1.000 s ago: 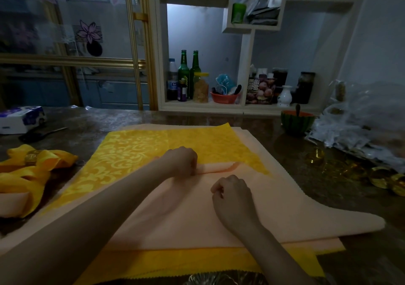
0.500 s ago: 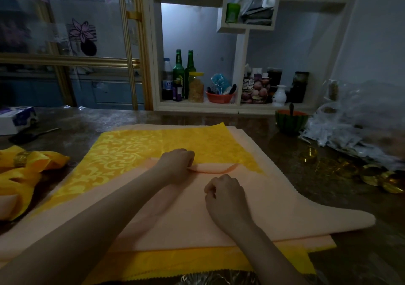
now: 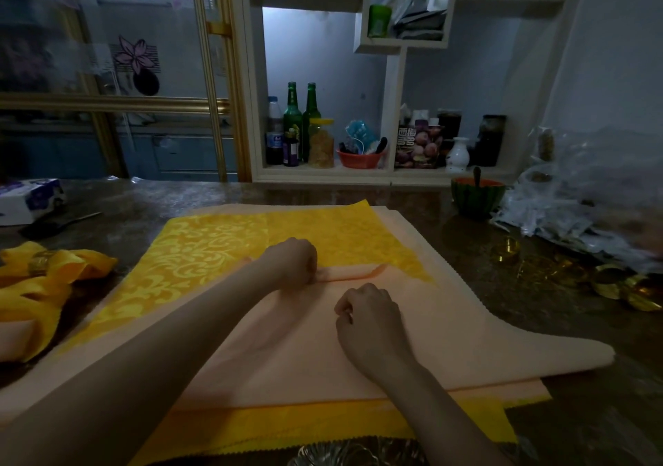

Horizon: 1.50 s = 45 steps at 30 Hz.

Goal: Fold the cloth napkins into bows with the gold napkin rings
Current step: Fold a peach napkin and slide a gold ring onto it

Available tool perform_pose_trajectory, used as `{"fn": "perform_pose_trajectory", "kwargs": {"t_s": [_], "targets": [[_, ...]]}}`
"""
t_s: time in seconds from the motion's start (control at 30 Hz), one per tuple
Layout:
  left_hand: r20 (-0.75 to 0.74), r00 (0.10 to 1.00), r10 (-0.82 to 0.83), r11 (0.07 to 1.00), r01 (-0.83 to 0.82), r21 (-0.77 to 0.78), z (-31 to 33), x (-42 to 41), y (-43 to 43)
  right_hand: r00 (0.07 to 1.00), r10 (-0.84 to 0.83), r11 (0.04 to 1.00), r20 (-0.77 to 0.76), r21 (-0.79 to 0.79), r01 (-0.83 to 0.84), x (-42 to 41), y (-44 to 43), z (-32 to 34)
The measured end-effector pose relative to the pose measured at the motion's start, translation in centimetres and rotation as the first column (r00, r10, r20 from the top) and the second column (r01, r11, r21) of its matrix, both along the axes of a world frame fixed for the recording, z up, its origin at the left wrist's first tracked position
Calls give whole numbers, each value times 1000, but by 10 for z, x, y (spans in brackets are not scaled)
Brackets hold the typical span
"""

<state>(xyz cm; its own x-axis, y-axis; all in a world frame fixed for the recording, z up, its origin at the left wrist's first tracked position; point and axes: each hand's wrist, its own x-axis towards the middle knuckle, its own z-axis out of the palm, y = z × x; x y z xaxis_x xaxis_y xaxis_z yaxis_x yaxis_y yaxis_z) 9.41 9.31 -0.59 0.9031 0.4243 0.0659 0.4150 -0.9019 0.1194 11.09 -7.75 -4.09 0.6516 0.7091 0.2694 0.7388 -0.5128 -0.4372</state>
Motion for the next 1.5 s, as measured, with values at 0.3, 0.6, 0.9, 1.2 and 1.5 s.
{"fn": "perform_pose_trajectory", "kwargs": {"t_s": [0.3,0.6,0.9,1.2,1.5], "targets": [[142,989,-28,982,1,190,-15,-1,-11,1000,-2,1000,8,-2,2,2,0,-1],[59,998,-10,996,4,91,-7,-2,-12,1000,2,1000,30,-4,-1,1,-1,-2],[110,989,-97,965,66,255,-12,-3,-24,999,-42,988,-4,146,42,6,-3,2],[103,990,-102,994,98,45,-13,-14,-24,996,-86,985,-6,148,86,13,-4,-3],[138,973,-184,976,164,144,-9,-12,-33,994,-89,979,65,190,75,17,-3,-5]]}}
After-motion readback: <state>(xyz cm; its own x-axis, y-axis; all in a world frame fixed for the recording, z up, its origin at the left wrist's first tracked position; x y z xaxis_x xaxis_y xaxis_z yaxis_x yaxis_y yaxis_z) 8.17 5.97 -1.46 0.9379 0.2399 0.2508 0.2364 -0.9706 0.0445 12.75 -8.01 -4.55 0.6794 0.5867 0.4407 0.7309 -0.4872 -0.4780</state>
